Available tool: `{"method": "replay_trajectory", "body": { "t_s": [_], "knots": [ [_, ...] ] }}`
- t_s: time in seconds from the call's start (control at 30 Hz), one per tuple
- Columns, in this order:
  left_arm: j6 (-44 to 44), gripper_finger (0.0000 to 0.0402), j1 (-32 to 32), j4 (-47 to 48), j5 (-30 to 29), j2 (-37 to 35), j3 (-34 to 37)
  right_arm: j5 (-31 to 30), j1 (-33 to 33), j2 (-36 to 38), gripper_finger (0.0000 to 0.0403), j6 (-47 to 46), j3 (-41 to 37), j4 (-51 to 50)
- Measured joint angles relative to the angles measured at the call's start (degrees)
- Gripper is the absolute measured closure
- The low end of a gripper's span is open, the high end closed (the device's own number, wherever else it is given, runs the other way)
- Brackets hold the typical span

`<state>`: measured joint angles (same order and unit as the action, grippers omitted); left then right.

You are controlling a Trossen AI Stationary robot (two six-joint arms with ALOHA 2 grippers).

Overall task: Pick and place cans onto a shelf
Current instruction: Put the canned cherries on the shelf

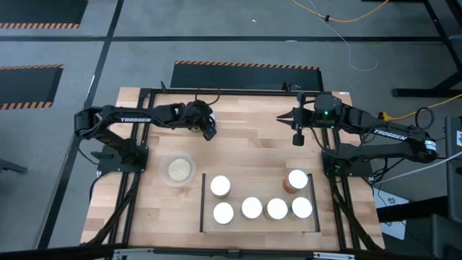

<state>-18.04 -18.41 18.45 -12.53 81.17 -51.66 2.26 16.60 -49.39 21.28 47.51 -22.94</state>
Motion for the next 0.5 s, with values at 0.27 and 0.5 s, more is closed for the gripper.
{"method": "replay_trajectory", "body": {
  "t_s": [0.27, 0.5],
  "knots": [
    [0.3, 0.0289, 0.0, 0.0, -0.3, 0.3, 0.0, 0.0, 0.0, 0.0, 0.0363, 0.0, 0.0, 0.0],
    [0.6, 0.0289, 0.0, 0.3, -0.3, 1.9, 0.0, 0.0, 0.0, 0.0, 0.0363, 0.0, 0.0, -0.1]
  ]
}}
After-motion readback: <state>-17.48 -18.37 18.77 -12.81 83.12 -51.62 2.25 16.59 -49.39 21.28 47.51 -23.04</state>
